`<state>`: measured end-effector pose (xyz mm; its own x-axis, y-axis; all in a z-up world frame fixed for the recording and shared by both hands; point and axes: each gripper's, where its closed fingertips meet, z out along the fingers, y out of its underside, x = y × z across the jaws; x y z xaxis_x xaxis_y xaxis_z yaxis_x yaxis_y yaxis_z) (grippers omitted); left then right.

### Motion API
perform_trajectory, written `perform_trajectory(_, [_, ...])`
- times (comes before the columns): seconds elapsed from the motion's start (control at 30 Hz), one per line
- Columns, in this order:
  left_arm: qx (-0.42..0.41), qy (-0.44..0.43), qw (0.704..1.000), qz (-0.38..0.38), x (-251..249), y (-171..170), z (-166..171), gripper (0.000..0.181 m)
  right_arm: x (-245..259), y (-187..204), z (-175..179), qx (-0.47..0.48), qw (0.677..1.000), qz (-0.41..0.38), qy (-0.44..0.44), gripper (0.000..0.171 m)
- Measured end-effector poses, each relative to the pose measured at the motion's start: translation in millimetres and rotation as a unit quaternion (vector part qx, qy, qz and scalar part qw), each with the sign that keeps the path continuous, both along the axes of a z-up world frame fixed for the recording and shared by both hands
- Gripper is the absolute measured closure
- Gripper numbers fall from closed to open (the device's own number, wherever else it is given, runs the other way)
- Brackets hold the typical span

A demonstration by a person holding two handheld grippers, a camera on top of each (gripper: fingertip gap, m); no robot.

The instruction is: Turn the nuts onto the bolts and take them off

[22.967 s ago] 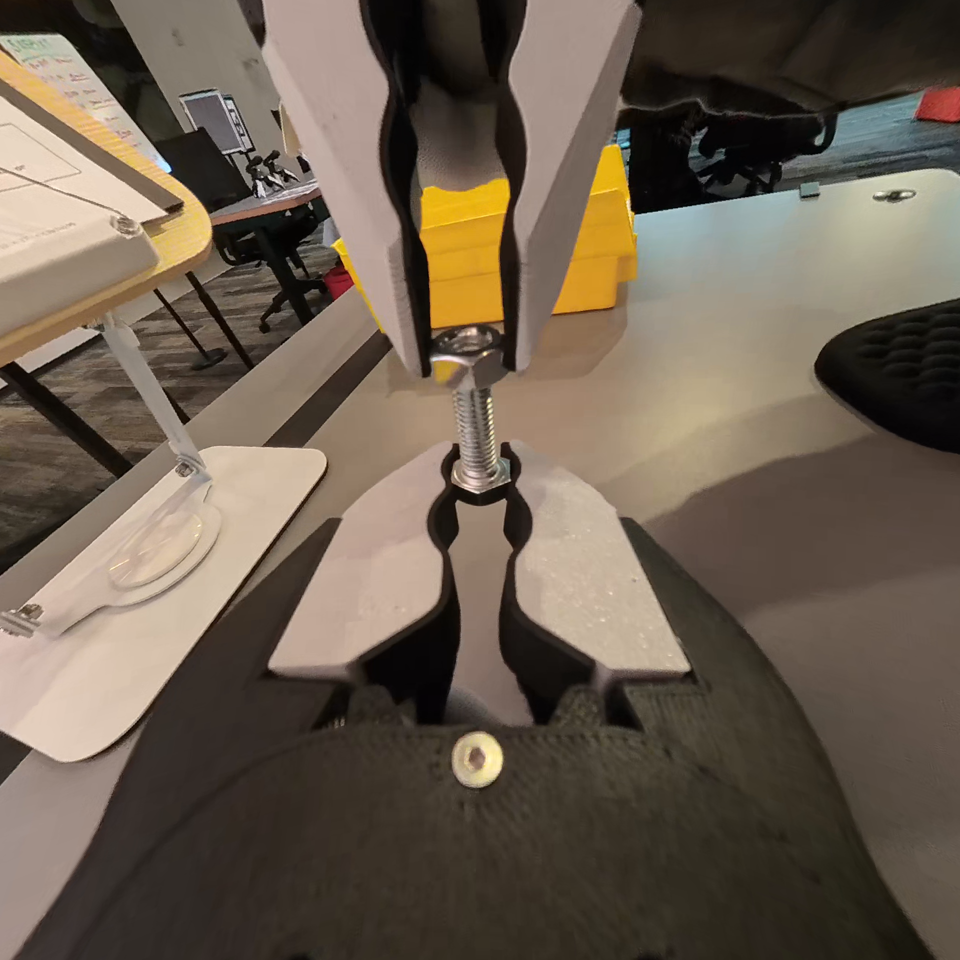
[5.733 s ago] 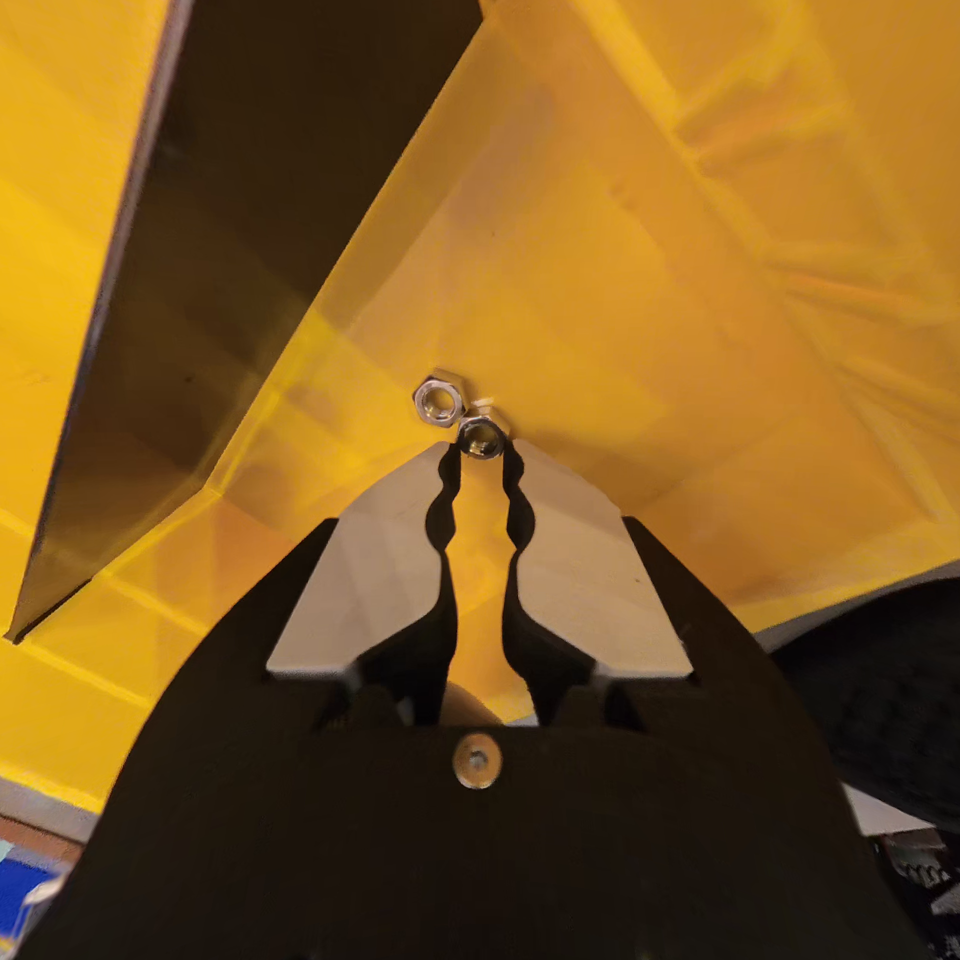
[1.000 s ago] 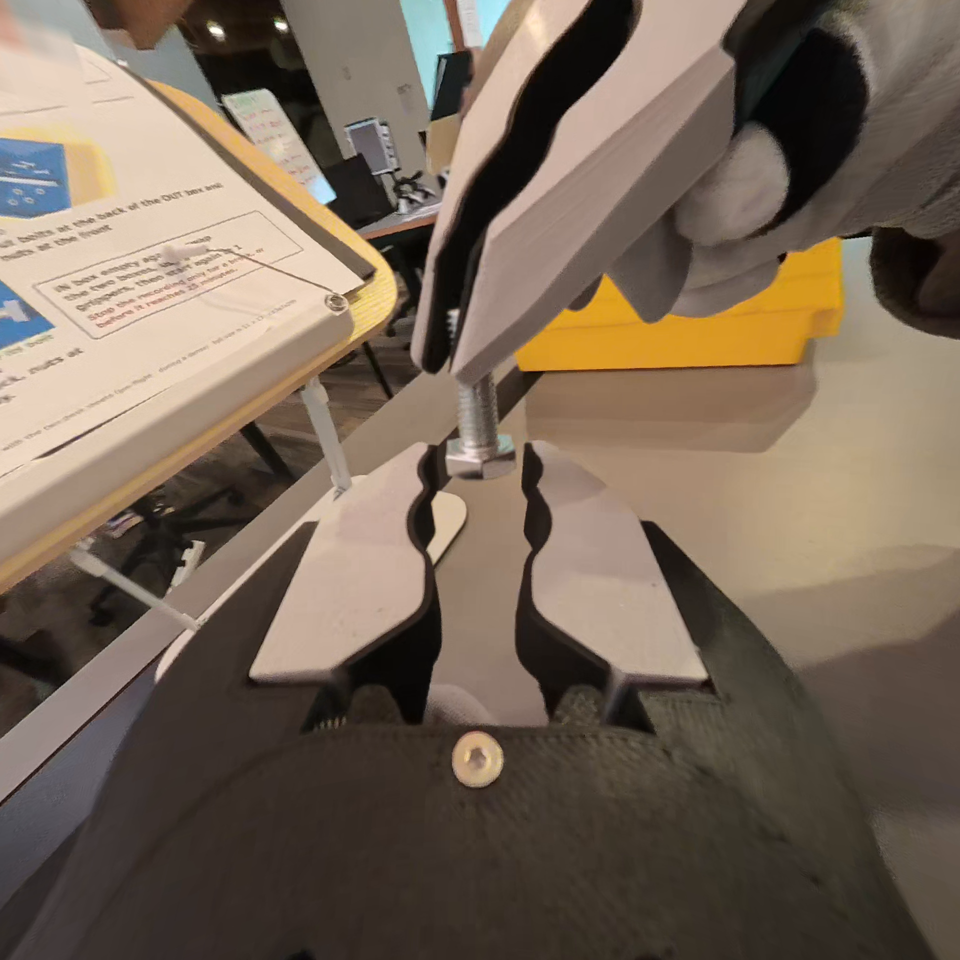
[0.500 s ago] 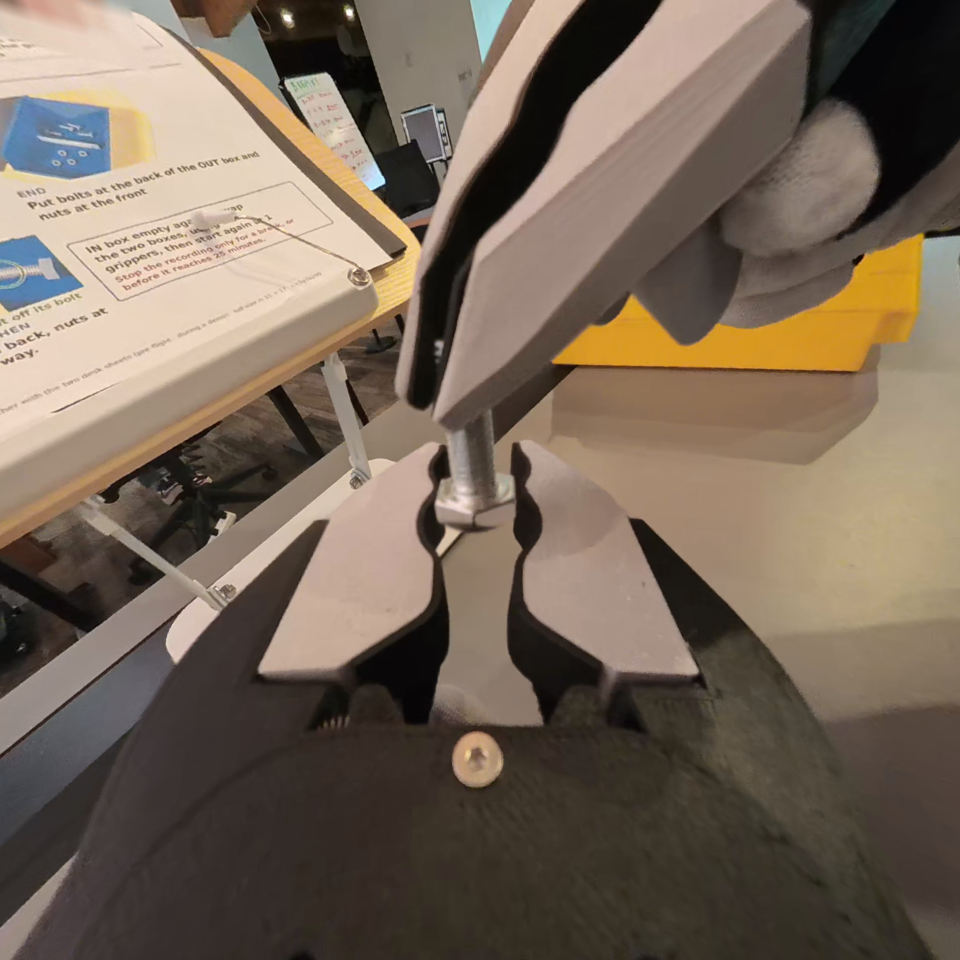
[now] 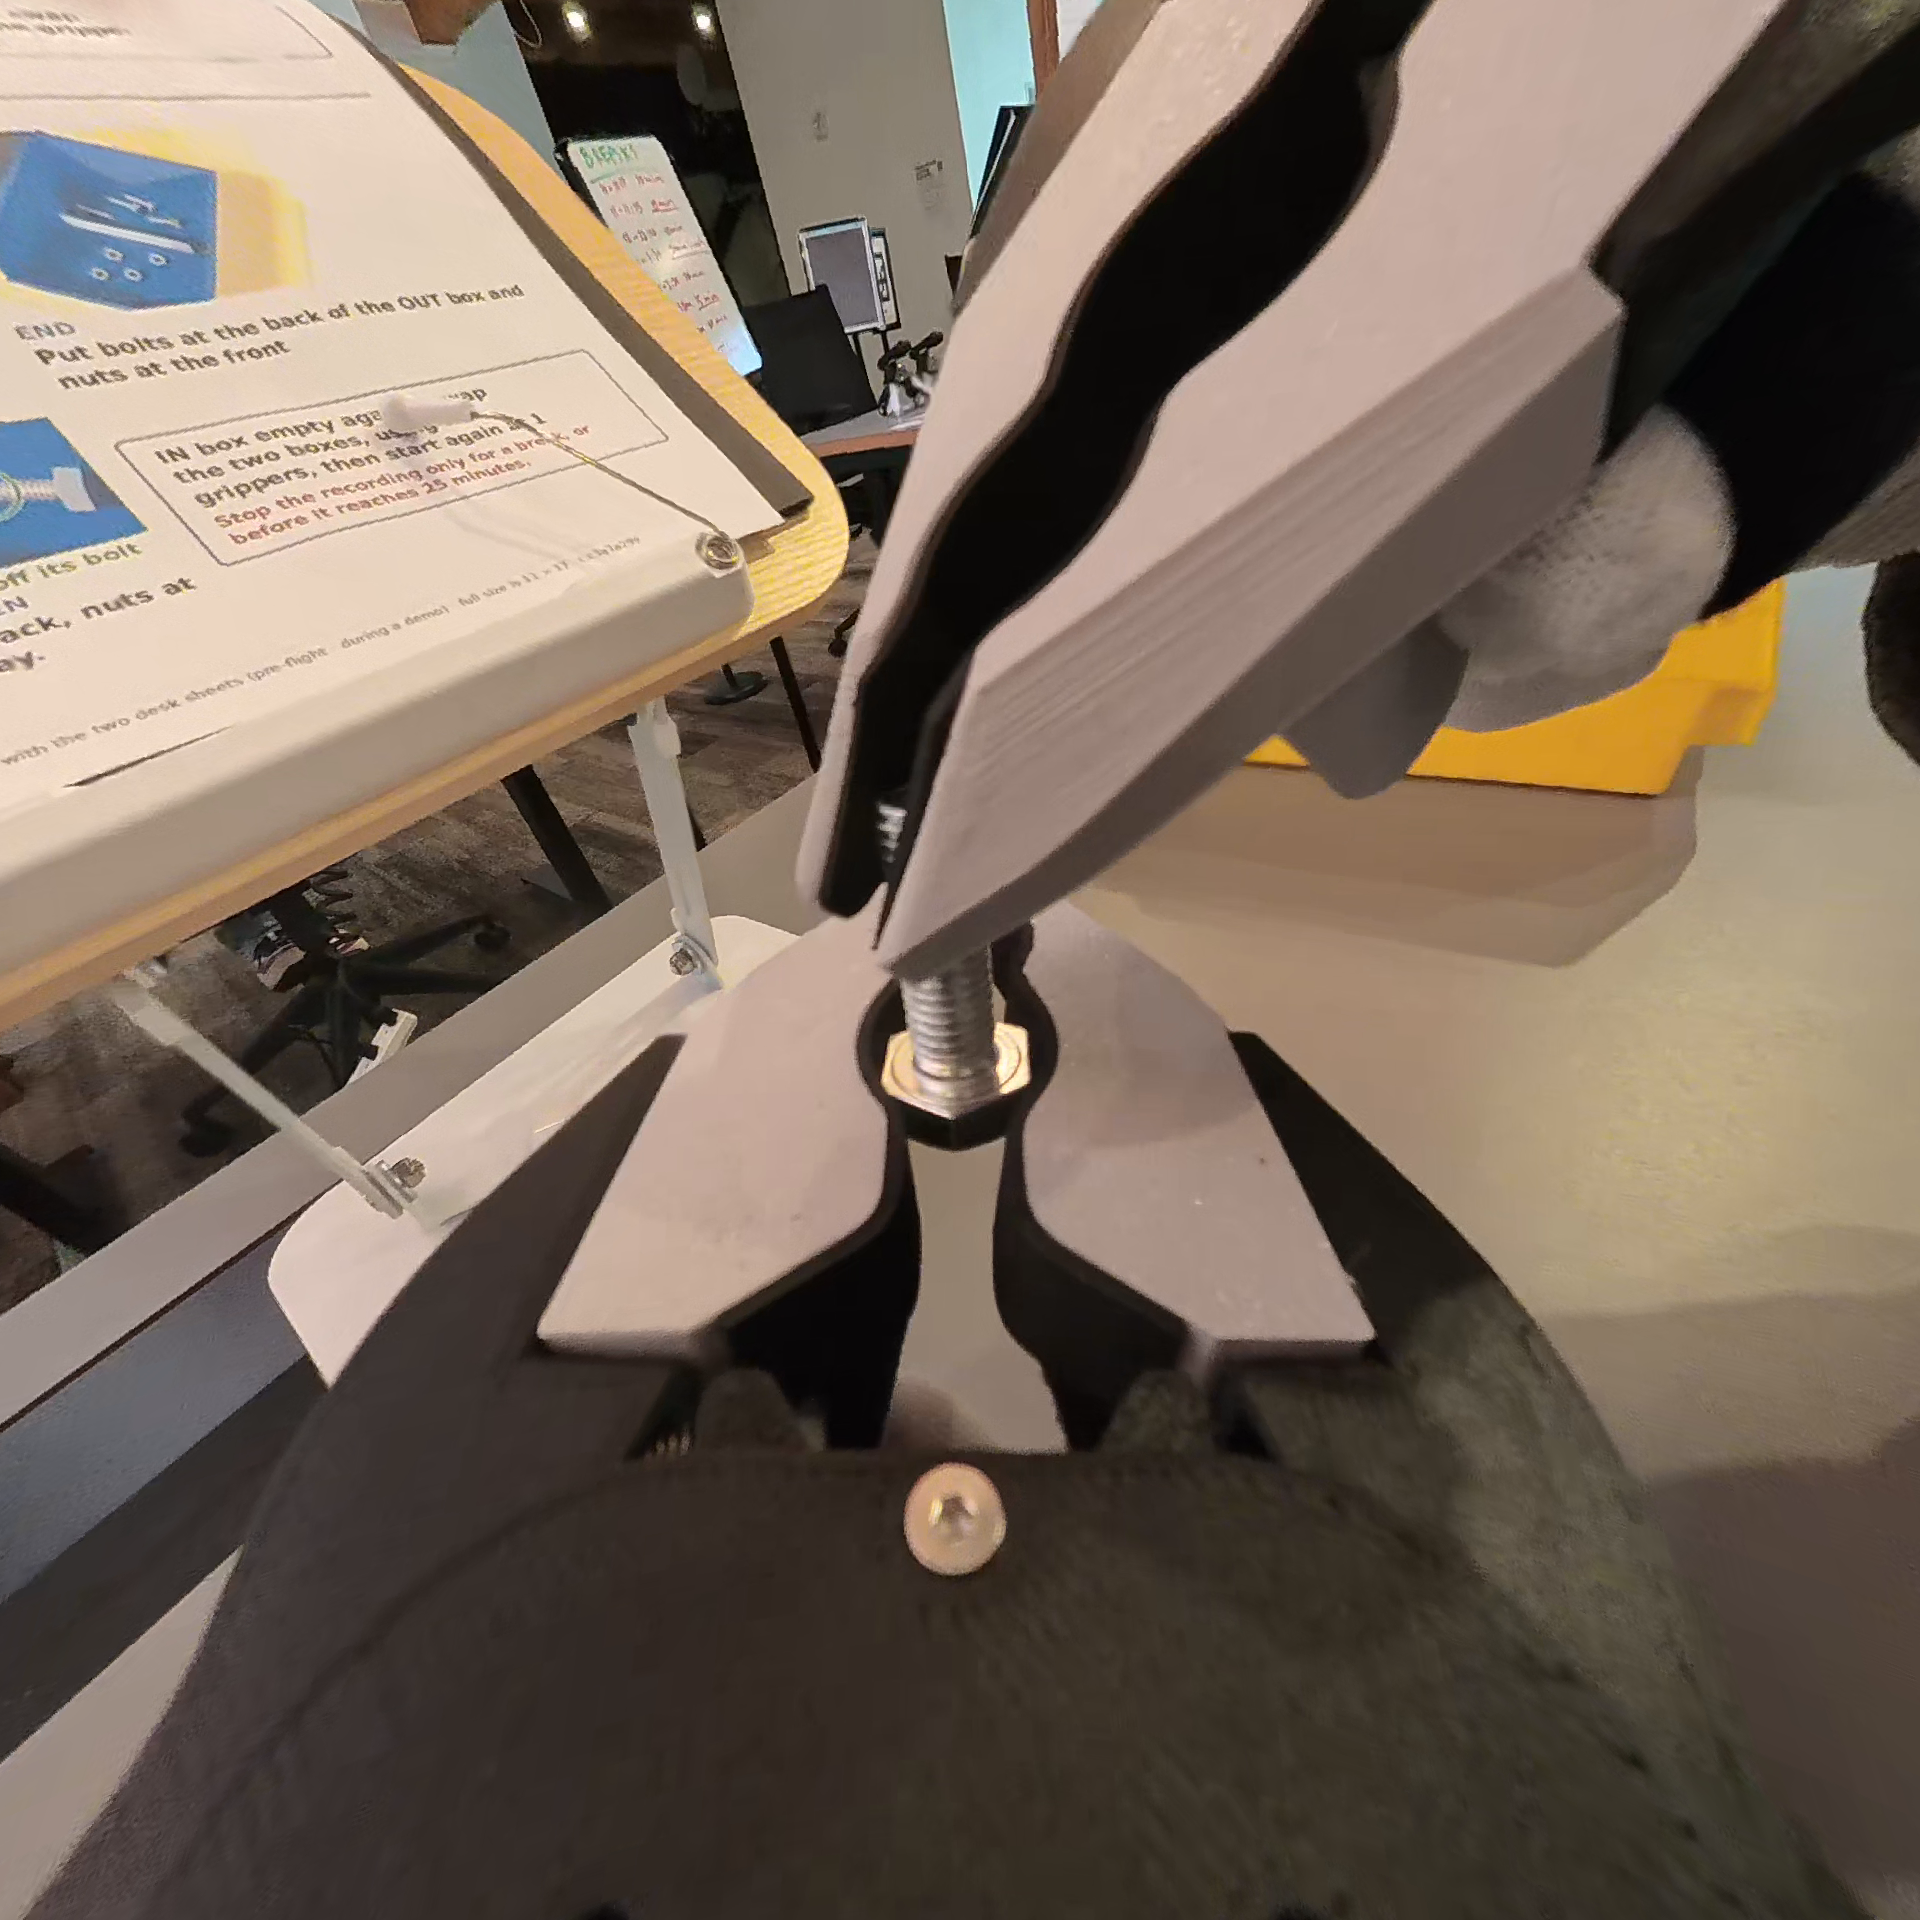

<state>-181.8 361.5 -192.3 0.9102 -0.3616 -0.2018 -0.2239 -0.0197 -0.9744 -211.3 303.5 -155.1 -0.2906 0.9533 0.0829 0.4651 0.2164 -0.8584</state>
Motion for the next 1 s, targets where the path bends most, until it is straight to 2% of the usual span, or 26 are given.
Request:
perform_trajectory(0.1, [0.002,-0.004,1.0,-0.001,-1.1,-0.4,1.4,0.17,-0.9,0.8,1.1,0.005,1.0,-0.004,0.005,0.163])
perform_trajectory(0.23, [0.007,0.0,1.0,0.002,-6.7,-0.4,4.2,0.17,0.7,5.5,15.7,0.007,0.999,-0.018,0.035,0.141])
perform_trajectory(0.33, [0.015,0.005,1.0,0.006,-14.0,-0.8,9.1,0.17,10.1,10.3,25.4,0.004,0.999,-0.019,0.045,0.14])
perform_trajectory(0.53, [0.031,-0.027,0.999,0.015,-37.0,-1.8,24.5,0.17,33.8,8.3,14.2,0.039,0.999,0.009,-0.018,0.141])
perform_trajectory(0.63, [0.034,-0.056,0.998,0.022,-50.9,-2.5,32.4,0.17,41.7,-1.1,-7.6,0.079,0.992,0.041,-0.094,0.14])
perform_trajectory(0.77, [0.036,-0.062,0.997,0.029,-62.2,-2.5,33.8,0.17,49.9,-19.4,-59.1,0.1,0.973,0.081,-0.193,0.134])
perform_trajectory(0.9, [0.035,-0.065,0.997,0.029,-66.4,-2.8,33.1,0.17,52.0,-23.4,-115.0,0.114,0.958,0.065,-0.256,0.133])
perform_trajectory(1.0, [0.037,-0.064,0.997,0.028,-67.7,-3.4,33.7,0.17,49.0,-26.0,-136.8,0.092,0.956,0.064,-0.272,0.14])
